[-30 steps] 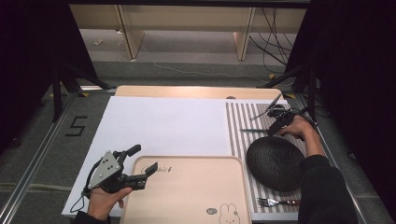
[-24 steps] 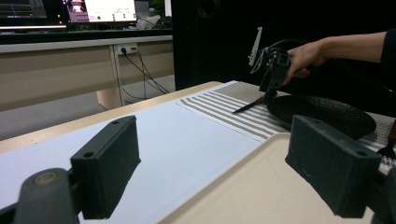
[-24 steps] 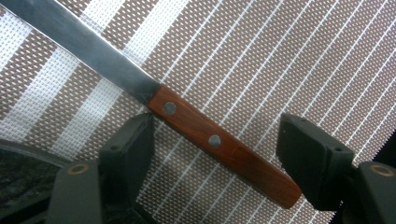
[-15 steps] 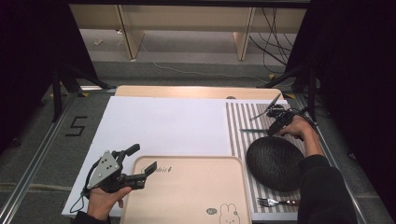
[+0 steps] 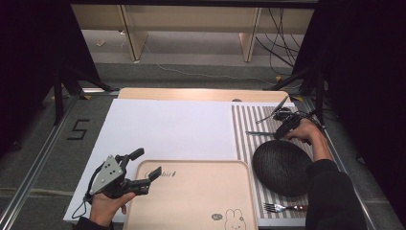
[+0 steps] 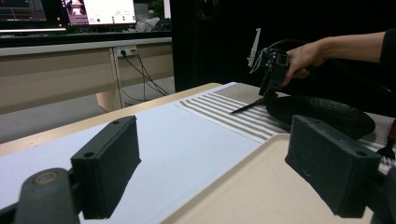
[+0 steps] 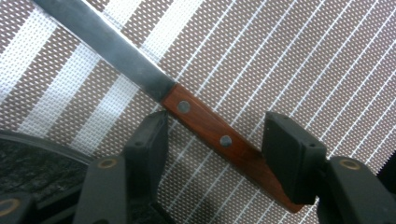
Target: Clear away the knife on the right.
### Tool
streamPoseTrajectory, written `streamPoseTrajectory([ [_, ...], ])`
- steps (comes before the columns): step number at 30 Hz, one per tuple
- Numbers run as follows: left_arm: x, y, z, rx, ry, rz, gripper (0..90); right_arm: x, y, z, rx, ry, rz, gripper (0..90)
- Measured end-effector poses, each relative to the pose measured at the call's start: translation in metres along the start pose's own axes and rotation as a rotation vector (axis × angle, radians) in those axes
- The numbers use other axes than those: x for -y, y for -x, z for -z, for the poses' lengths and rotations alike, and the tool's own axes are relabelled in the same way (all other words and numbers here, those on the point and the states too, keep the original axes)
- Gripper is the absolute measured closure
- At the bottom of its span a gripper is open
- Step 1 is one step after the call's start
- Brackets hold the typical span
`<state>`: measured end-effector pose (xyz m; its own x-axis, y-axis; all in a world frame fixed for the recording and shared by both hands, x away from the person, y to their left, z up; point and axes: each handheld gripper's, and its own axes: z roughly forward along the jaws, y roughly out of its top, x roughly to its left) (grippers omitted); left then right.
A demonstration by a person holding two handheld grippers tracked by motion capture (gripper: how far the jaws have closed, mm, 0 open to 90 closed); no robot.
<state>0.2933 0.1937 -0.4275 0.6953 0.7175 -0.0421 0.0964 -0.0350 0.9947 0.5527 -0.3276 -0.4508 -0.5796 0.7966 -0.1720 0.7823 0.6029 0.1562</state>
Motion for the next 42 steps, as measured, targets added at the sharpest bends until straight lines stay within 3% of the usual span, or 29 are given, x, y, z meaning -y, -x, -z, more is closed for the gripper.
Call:
streamPoseTrajectory([
  [31, 0.0004, -0.0001, 0.0, 0.0, -0.005, -0.004, 16.5, -0.0038, -0.0054, 0.0011, -0.061, -0.023, 0.033, 76.1],
  [42, 0.0002, -0.0003, 0.0003, -0.002, -0.002, -0.001, 16.4, -0.005, -0.0086, 0.0014, -0.039, -0.033, 0.051, 77.3],
])
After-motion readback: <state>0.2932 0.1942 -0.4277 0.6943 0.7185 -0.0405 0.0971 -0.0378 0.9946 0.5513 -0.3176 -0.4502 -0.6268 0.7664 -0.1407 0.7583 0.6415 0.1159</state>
